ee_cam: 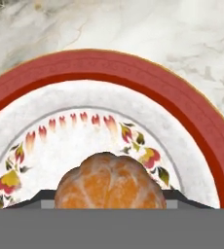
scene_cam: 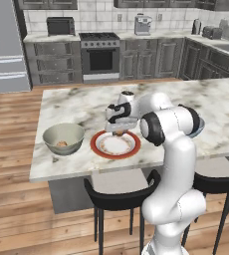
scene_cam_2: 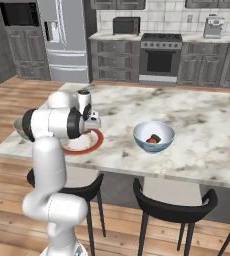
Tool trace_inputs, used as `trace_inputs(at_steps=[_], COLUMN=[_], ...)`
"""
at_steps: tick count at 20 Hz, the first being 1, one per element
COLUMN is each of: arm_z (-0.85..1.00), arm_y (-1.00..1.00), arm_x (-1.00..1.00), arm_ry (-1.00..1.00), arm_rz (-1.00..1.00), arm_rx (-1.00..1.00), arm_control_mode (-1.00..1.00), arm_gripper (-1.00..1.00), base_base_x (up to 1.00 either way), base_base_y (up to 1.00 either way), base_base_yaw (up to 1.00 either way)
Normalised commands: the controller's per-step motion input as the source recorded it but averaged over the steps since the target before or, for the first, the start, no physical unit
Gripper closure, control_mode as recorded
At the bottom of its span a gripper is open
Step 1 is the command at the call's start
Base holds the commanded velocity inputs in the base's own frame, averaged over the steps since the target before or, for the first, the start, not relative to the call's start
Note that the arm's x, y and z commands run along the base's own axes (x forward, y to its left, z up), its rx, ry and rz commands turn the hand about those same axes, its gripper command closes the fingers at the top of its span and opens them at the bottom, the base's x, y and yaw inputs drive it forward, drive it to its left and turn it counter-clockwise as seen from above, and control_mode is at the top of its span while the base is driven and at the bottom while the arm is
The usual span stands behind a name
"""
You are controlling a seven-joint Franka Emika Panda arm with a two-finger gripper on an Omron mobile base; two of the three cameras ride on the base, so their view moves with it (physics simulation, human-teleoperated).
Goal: Take the fruits from the plate on the dining counter and place two fruits in each bowl.
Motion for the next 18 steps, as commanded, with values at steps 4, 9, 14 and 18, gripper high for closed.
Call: trace_inputs(at_steps=[4,9,14,18], arm_z=[0.73,0.67,0.5,0.16], arm_y=[0.46,0.86,0.87,0.86], arm_x=[-0.85,-0.76,-0.39,-0.04], arm_ry=[-0.03,-0.07,-0.05,-0.01], arm_rz=[0.02,0.04,0.08,0.07], arm_rx=[0.0,0.0,0.0,0.0], arm_control_mode=[-1.0,-1.0,-1.0,-1.0], arm_gripper=[1.0,1.0,1.0,1.0], base_base_x=[0.0,0.0,0.0,0.0], base_base_y=[0.0,0.0,0.0,0.0], base_base_yaw=[0.0,0.0,0.0,0.0])
